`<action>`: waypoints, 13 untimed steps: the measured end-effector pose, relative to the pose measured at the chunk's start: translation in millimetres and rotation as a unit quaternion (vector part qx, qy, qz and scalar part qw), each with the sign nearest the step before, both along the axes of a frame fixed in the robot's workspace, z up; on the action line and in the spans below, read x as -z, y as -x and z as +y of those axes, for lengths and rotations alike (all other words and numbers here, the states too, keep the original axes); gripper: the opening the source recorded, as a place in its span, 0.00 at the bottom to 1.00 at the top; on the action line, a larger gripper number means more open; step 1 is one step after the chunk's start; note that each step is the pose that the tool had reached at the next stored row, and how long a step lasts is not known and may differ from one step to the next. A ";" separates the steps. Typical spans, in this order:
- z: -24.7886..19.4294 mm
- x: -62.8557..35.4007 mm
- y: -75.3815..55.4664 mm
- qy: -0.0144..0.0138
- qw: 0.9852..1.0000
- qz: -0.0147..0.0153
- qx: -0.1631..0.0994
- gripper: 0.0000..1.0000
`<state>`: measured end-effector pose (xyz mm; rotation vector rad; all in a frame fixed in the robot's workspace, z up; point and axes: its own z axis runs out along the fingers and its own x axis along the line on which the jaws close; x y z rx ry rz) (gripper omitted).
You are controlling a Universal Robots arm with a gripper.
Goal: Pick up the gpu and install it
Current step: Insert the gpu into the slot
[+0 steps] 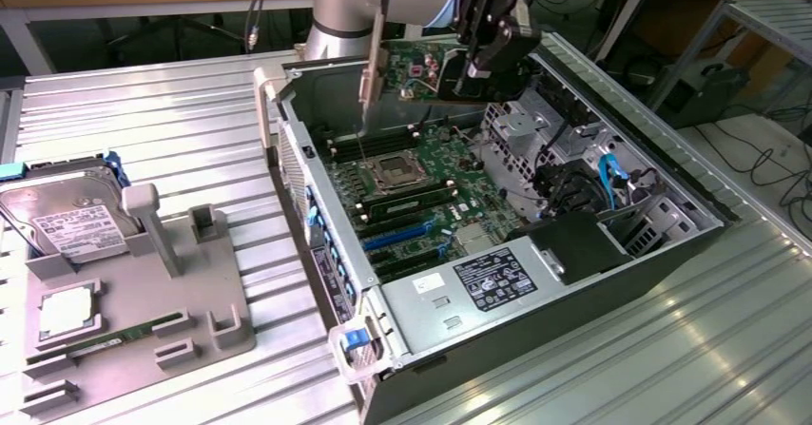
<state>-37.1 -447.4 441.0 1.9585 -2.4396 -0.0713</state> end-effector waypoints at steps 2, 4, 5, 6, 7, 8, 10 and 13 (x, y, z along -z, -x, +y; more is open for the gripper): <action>0.0 0.1 0.0 0.000 1.000 0.000 -0.010 0.27; 0.0 0.2 0.0 0.000 1.000 0.000 -0.021 0.27; 0.0 0.2 0.0 0.000 1.000 0.000 -0.027 0.27; 0.0 0.3 0.0 0.000 0.999 0.000 -0.033 0.27; 0.0 0.4 0.0 0.000 0.999 0.000 -0.038 0.27; 0.0 0.5 0.0 0.000 0.999 0.000 -0.045 0.27; 0.0 0.7 0.0 0.000 0.998 0.000 -0.060 0.27; 0.0 1.0 0.0 0.000 0.996 0.000 -0.086 0.27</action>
